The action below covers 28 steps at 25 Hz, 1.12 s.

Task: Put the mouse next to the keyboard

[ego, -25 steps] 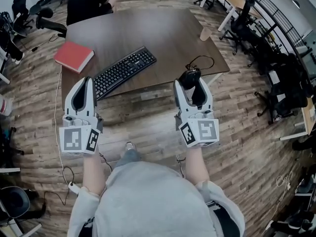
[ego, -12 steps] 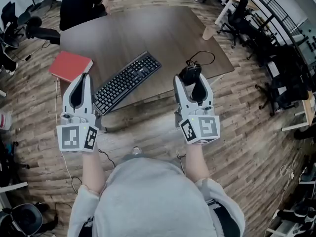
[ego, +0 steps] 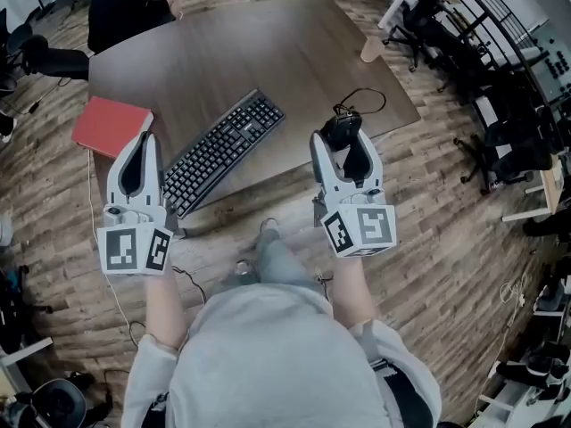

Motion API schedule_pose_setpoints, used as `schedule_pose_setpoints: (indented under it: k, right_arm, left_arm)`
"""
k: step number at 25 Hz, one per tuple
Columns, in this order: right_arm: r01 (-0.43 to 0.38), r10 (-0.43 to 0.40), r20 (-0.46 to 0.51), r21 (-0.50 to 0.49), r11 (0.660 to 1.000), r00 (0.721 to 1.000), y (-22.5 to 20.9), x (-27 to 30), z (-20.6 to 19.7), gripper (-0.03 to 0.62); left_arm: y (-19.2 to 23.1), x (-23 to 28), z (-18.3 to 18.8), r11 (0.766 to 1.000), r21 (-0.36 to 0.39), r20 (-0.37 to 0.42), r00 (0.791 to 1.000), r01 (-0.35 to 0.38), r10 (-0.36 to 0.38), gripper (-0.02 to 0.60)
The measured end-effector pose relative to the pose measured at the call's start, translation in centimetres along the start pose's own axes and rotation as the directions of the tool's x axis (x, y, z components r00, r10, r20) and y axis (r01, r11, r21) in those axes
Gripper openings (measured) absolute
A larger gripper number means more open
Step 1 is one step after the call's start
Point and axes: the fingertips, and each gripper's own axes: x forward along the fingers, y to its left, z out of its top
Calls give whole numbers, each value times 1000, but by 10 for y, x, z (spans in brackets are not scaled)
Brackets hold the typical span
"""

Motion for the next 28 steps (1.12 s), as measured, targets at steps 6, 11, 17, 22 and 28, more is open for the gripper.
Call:
schedule_pose_setpoints:
  k: [6,11,17,22,28]
  right_arm:
    - [-6,6,-23,20,1000,1000,-25,36,-16,250]
    - [-31,31,-52,16,999,998,-46,80,-31,250]
    - [-65,68,-128,24,998,989,-69,127,-60,250]
    - [-85,91,-205,40,996,974,-87,161,-92,250]
    - [-108,122,-313,61,992,942,-105,191,-141,250]
  left_arm:
    - [10,28,-8,999,10,-11,999,-36,36,18]
    - [18,64,-12,998,21,-6,998,-66,67,18]
    - [21,100,-21,995,28,-11,996,-92,92,18]
    - [25,120,-27,992,40,-26,992,-119,120,18]
    - [32,134,-39,984,49,-53,983,-171,174,18]
